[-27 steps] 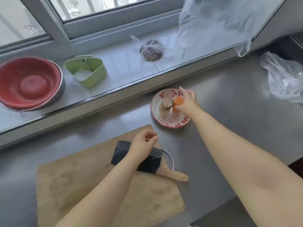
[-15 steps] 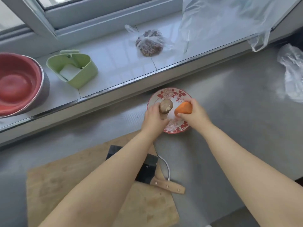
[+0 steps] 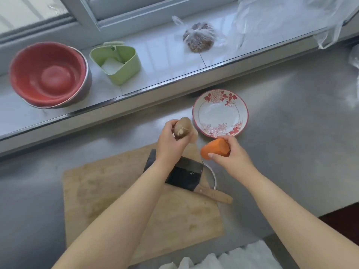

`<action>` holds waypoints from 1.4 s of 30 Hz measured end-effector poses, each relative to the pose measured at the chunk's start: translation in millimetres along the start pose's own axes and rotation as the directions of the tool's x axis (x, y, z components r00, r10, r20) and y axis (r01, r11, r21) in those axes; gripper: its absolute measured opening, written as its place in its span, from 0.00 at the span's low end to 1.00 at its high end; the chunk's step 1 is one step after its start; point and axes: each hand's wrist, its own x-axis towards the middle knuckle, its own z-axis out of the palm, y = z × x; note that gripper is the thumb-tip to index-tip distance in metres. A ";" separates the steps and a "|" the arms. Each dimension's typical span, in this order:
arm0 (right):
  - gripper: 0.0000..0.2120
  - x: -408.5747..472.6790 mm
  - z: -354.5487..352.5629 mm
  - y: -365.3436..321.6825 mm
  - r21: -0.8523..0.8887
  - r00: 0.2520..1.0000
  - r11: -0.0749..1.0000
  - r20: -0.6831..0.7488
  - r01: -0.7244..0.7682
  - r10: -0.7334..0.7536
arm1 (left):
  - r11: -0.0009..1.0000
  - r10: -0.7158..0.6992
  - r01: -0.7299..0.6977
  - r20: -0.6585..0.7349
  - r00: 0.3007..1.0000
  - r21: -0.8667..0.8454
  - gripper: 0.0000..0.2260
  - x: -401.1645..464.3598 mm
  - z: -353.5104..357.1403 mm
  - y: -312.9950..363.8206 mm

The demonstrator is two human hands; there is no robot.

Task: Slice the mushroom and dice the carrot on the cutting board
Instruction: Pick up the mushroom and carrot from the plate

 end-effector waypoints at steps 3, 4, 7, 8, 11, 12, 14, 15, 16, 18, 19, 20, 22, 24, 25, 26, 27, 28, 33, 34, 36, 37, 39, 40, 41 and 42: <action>0.25 -33.0 50.8 -7.0 -0.019 0.994 1.000 0.107 0.023 -0.021 | 0.999 -0.052 0.052 -0.057 0.997 -0.005 0.19 -49.9 -55.7 -37.2; 0.26 -41.6 69.9 -7.8 -0.079 0.990 0.995 0.134 0.057 -0.046 | 0.997 -0.075 0.074 -0.069 0.995 -0.008 0.19 -65.9 -73.0 -49.8; 0.27 -62.3 125.8 -15.3 -0.299 0.971 0.940 0.217 0.162 -0.099 | 0.989 -0.144 0.143 -0.118 0.982 -0.023 0.20 -108.0 -117.8 -83.2; 0.27 -67.8 143.7 -18.4 -0.348 0.966 0.918 0.234 0.188 -0.109 | 0.986 -0.166 0.165 -0.129 0.978 -0.016 0.20 -120.1 -131.5 -94.8; 0.27 -78.1 191.8 -25.6 -0.436 0.957 0.865 0.248 0.250 -0.152 | 0.977 -0.212 0.215 -0.124 0.969 0.006 0.20 -150.0 -165.3 -124.2; 0.27 -78.9 205.6 -28.7 -0.454 0.954 0.851 0.252 0.263 -0.160 | 0.976 -0.215 0.219 -0.117 0.970 0.019 0.21 -156.8 -174.1 -131.4; 0.28 -76.9 229.7 -37.0 -0.502 0.952 0.817 0.250 0.284 -0.177 | 0.979 -0.196 0.200 -0.089 0.977 0.043 0.22 -166.1 -189.0 -143.3; 0.28 -74.7 239.3 -41.6 -0.525 0.951 0.799 0.243 0.293 -0.189 | 0.980 -0.186 0.190 -0.069 0.980 0.062 0.23 -169.0 -194.4 -147.1; 0.28 -71.9 248.0 -45.2 -0.545 0.952 0.785 0.235 0.295 -0.195 | 0.979 -0.181 0.185 -0.044 0.982 0.084 0.23 -170.9 -198.8 -151.0; 0.28 -67.8 261.4 -49.0 -0.583 0.953 0.756 0.230 0.298 -0.198 | 0.976 -0.182 0.179 0.011 0.983 0.126 0.22 -173.7 -204.7 -159.2; 0.28 -66.6 266.2 -48.9 -0.600 0.952 0.742 0.231 0.300 -0.198 | 0.974 -0.180 0.172 0.040 0.983 0.144 0.23 -174.6 -206.5 -162.1; 0.28 -65.7 269.7 -48.6 -0.612 0.953 0.731 0.230 0.301 -0.199 | 0.975 -0.174 0.163 0.066 0.982 0.150 0.23 -175.0 -207.6 -164.0; 0.30 -65.1 273.6 -48.2 -0.617 0.956 0.731 0.217 0.290 -0.196 | 0.976 -0.178 0.160 0.116 0.977 0.148 0.25 -174.9 -209.1 -167.1; 0.32 -64.5 274.9 -46.7 -0.603 0.962 0.751 0.197 0.269 -0.187 | 0.974 -0.185 0.161 0.152 0.971 0.157 0.27 -174.9 -211.4 -167.9; 0.34 -64.6 274.5 -45.7 -0.591 0.966 0.765 0.189 0.256 -0.177 | 0.972 -0.187 0.157 0.167 0.968 0.175 0.28 -175.1 -212.7 -168.7; 0.35 -64.3 273.8 -44.0 -0.577 0.968 0.779 0.185 0.247 -0.170 | 0.969 -0.189 0.153 0.180 0.965 0.195 0.29 -175.1 -213.9 -169.7; 0.37 -64.3 272.4 -41.5 -0.563 0.969 0.791 0.185 0.241 -0.163 | 0.966 -0.188 0.147 0.191 0.963 0.212 0.30 -175.0 -214.8 -171.0; 0.38 -64.9 270.2 -38.8 -0.550 0.970 0.801 0.187 0.235 -0.156 | 0.963 -0.187 0.140 0.201 0.961 0.229 0.31 -174.8 -215.4 -171.9; 0.33 -72.0 241.7 -19.8 -0.519 0.985 0.841 0.004 0.152 -0.175 | 0.946 -0.212 0.155 0.180 0.961 0.285 0.31 -167.5 -215.2 -177.7; 0.31 -72.4 232.2 -13.7 -0.516 0.980 0.849 -0.085 0.112 -0.181 | 0.939 -0.221 0.162 0.172 0.960 0.302 0.31 -165.0 -214.8 -178.1; 0.28 -69.8 210.5 1.7 -0.538 0.954 0.843 -0.249 0.004 -0.164 | 0.931 -0.218 0.156 0.162 0.962 0.330 0.29 -161.6 -214.3 -177.3; 0.29 -67.4 199.3 10.3 -0.573 0.946 0.817 -0.295 -0.062 -0.136 | 0.930 -0.211 0.146 0.162 0.964 0.338 0.28 -160.6 -213.9 -176.2; 0.33 -62.0 178.7 27.3 -0.645 0.949 0.737 -0.315 -0.205 -0.012 | 0.928 -0.204 0.138 0.161 0.966 0.347 0.26 -159.8 -213.2 -173.4; 0.35 -60.6 170.2 34.7 -0.672 0.949 0.693 -0.309 -0.262 0.059 | 0.927 -0.202 0.137 0.157 0.967 0.348 0.25 -159.7 -212.9 -171.9; 0.36 -59.9 163.8 40.8 -0.696 0.946 0.652 -0.304 -0.300 0.111 | 0.929 -0.201 0.139 0.152 0.968 0.344 0.24 -159.9 -212.5 -170.8; 0.37 -59.4 159.2 46.9 -0.721 0.943 0.615 -0.303 -0.320 0.136 | 0.931 -0.206 0.146 0.149 0.967 0.335 0.24 -160.1 -211.7 -168.9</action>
